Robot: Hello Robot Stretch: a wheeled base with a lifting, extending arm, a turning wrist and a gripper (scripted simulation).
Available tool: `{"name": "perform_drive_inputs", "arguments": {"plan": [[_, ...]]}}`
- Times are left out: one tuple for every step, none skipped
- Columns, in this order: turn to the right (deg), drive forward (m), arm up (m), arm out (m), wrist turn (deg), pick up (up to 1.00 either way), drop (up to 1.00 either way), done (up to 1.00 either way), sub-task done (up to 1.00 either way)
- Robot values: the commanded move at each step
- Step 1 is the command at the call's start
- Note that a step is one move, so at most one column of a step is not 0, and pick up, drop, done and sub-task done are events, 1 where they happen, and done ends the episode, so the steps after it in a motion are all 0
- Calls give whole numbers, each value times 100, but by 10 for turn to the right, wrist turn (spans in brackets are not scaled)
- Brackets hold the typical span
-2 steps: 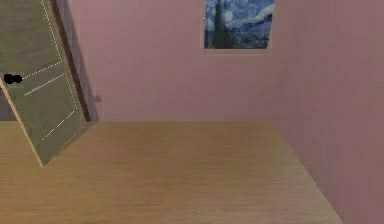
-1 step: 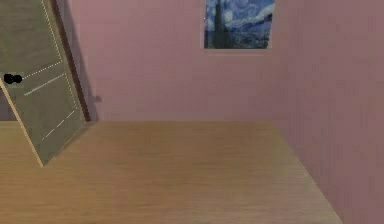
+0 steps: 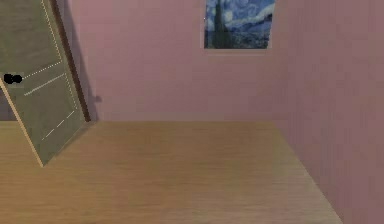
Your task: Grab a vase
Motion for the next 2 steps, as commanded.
{"name": "perform_drive_inputs", "arguments": {"plan": [[0,0,10,0,0,0,0,0,0],[0,0,0,0,0,0,0,100,0]]}}
